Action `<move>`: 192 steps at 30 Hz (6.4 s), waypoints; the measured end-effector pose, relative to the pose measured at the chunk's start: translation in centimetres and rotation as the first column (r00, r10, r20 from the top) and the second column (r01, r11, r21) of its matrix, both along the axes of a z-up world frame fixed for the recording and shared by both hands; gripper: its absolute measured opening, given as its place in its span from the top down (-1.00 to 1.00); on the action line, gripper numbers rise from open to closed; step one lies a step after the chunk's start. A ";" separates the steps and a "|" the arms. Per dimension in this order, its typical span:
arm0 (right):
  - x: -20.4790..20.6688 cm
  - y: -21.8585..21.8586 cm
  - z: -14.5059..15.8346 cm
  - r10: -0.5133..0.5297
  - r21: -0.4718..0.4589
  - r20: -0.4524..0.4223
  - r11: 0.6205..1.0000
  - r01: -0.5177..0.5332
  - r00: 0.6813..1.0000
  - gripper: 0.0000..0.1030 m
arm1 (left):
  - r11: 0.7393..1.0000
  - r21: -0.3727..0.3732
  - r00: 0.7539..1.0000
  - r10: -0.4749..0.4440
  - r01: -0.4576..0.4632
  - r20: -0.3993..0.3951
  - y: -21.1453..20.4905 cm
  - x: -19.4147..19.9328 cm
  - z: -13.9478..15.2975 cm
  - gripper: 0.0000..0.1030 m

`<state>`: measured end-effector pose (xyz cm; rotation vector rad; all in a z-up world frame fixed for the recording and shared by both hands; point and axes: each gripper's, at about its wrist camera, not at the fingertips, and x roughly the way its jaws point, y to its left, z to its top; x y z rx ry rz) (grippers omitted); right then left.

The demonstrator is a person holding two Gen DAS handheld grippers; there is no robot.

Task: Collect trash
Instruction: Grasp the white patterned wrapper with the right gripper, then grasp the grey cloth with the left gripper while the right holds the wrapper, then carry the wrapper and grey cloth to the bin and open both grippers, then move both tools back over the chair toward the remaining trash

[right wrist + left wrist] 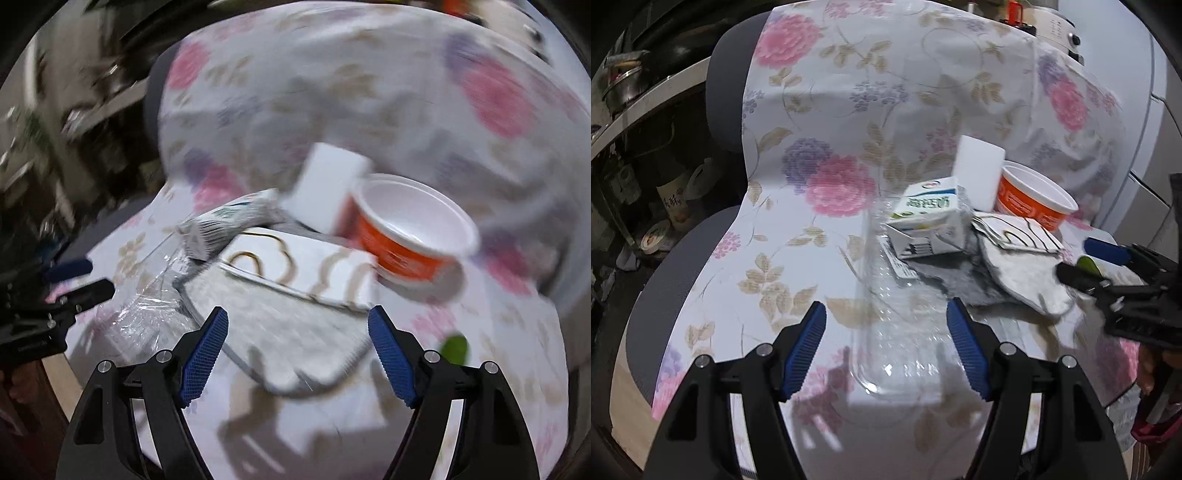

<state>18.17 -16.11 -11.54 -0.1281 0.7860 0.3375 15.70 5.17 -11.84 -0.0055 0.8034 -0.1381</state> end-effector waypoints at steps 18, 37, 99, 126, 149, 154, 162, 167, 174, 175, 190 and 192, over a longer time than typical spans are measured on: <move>4.4 4.3 -1.6 0.126 -0.145 -0.023 0.981 -0.128 0.992 0.66 | 0.999 -0.044 1.000 0.006 -0.007 -0.019 1.2 0.4 -1.1 -0.28; -7.5 -6.9 7.1 -0.116 0.129 0.047 0.986 0.109 0.992 0.96 | 0.989 -0.078 0.992 -0.121 0.124 0.036 -3.2 -2.9 1.3 -0.28; -12.3 -9.3 6.0 -0.198 0.258 0.093 0.951 0.168 0.976 0.96 | 0.954 -0.143 0.950 -0.229 0.262 0.214 -7.9 -7.4 7.7 0.97; -13.3 -11.0 6.4 -0.259 0.241 0.100 0.943 0.229 0.961 0.96 | 0.945 -0.152 0.945 -0.259 0.291 0.201 -9.2 -7.1 7.0 0.97; -30.8 -32.1 1.9 -0.739 0.172 0.000 0.663 0.728 0.673 0.96 | 0.537 -0.190 0.566 -0.806 0.822 0.171 -35.1 -16.5 2.7 0.97; -33.9 -36.0 -2.5 -0.810 0.169 -0.095 0.560 0.811 0.579 0.96 | 0.458 -0.197 0.482 -0.870 0.867 0.102 -40.7 -18.5 -1.3 0.97; -35.0 -39.2 -5.3 -0.848 0.166 -0.148 0.486 0.858 0.509 0.83 | 0.416 -0.193 0.432 -0.900 0.889 0.050 -45.6 -19.5 -4.7 0.59; -35.0 -40.2 -5.2 -0.862 0.168 -0.157 0.457 0.873 0.482 0.43 | 0.438 -0.247 0.460 -0.887 0.865 0.039 -45.0 -18.0 -4.9 0.02; -34.7 -38.1 -0.7 -0.861 0.186 -0.057 0.489 0.852 0.506 0.34 | 0.587 -0.162 0.602 -0.795 0.794 0.071 -39.3 -15.1 -2.2 -0.08; -34.2 -37.3 0.4 -0.850 0.197 -0.029 0.511 0.837 0.526 0.34 | 0.615 -0.148 0.629 -0.774 0.775 0.077 -38.0 -14.6 -1.7 -0.09; -18.2 -19.7 6.0 -0.482 0.251 0.040 0.852 0.458 0.875 0.12 | 0.898 -0.014 0.893 -0.435 0.439 0.115 -17.8 -10.3 1.7 -0.27; -16.5 -17.3 6.3 -0.432 0.247 0.043 0.878 0.409 0.901 0.08 | 0.923 -0.008 0.917 -0.382 0.386 0.117 -15.5 -10.0 1.8 -0.27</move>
